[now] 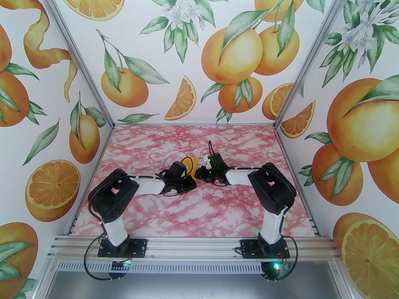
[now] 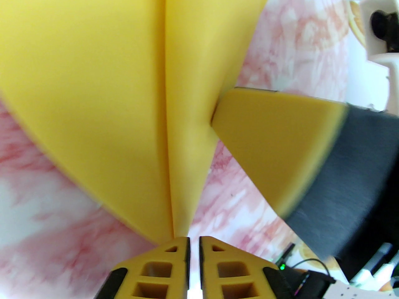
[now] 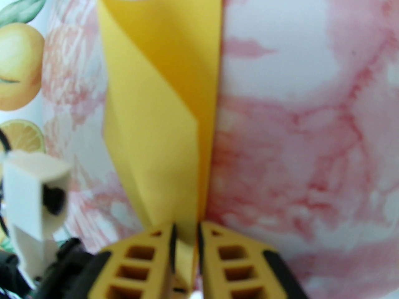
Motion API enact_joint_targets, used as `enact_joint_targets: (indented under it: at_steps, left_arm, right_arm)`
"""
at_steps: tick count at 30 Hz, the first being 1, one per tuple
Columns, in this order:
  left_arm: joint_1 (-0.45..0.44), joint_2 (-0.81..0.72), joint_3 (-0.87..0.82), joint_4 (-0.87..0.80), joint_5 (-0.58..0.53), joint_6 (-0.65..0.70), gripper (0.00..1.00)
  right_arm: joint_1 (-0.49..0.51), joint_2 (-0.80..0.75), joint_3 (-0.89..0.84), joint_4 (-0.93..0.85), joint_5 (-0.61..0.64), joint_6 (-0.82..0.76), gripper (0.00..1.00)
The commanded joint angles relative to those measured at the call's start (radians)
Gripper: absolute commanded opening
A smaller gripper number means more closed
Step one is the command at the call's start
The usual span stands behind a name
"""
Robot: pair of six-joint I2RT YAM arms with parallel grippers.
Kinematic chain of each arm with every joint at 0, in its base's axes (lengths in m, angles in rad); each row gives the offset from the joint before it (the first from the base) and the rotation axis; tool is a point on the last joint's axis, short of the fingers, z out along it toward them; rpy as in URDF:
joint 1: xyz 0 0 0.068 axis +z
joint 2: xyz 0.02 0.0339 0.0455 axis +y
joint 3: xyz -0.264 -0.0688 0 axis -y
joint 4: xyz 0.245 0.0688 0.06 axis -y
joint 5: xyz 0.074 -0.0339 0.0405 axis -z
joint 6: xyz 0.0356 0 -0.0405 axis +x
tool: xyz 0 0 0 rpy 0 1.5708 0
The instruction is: Fold a paper plane with a square sheet of paper (fold left side to right side)
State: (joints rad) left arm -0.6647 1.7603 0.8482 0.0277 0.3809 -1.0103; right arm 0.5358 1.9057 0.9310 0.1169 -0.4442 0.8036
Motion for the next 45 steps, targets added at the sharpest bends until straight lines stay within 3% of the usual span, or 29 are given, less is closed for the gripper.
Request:
enact_joint_targets:
  at_steps: [1, 8, 21, 27, 33, 45]
  left_arm:
    - [0.037, -0.085, 0.077, -0.102, -0.032, 0.088, 0.16]
    - [0.108, -0.024, 0.175, -0.129, 0.007, 0.176, 0.16]
    - [0.135, 0.181, 0.354, -0.152, 0.044, 0.254, 0.16]
    - [0.154, 0.128, 0.324, -0.162, 0.002, 0.284, 0.16]
    - [0.207, 0.047, 0.253, -0.172, -0.042, 0.304, 0.07]
    - [0.208, 0.144, 0.183, -0.149, -0.02, 0.286, 0.04]
  right_arm:
    - [0.025, 0.039, -0.032, -0.088, -0.002, -0.012, 0.2]
    - [0.024, 0.04, -0.031, -0.092, 0.002, -0.017, 0.2]
    - [0.03, 0.048, -0.021, -0.104, 0.005, -0.02, 0.2]
    - [0.032, 0.051, -0.007, -0.118, 0.004, -0.029, 0.2]
    - [0.033, 0.049, 0.004, -0.138, 0.01, -0.036, 0.2]
    - [0.052, 0.075, 0.095, -0.295, 0.057, -0.076, 0.2]
